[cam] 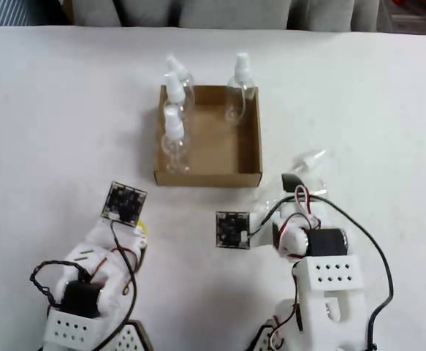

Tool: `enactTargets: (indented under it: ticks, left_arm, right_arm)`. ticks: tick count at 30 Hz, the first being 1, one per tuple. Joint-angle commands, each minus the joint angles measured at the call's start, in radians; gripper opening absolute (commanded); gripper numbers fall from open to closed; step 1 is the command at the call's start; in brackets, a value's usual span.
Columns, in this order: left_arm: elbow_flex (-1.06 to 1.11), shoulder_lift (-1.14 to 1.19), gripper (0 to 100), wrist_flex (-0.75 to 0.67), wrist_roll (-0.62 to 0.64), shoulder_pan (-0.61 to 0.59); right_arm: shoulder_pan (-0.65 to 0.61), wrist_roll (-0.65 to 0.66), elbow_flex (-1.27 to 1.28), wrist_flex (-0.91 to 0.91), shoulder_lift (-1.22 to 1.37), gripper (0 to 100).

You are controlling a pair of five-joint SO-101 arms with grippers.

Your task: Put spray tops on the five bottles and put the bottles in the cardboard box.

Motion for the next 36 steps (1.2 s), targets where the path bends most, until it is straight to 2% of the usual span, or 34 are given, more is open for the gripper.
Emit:
enactTargets:
  ticks: [1, 12, 20, 33, 36]
  left_arm:
    - [-0.002, 0.001, 2, -0.035, -0.006, -0.012]
    - [-0.002, 0.001, 2, -0.035, -0.006, -0.012]
    - [-0.002, 0.001, 2, -0.035, -0.006, -0.008]
    - [-0.002, 0.001, 2, -0.035, -0.006, -0.010]
    - [-0.002, 0.001, 2, -0.035, -0.006, -0.010]
  right_arm:
    - [-0.005, 0.043, -0.071, -0.030, 0.074, 34.8]
    - [-0.007, 0.037, -0.282, -0.048, 0.496, 34.8]
    - [-0.054, 0.037, -0.299, -0.087, 0.602, 34.8]
    - [-0.047, 0.043, -0.301, -0.177, 0.730, 34.6]
    - [-0.045, 0.043, -0.311, -0.179, 0.751, 27.5]
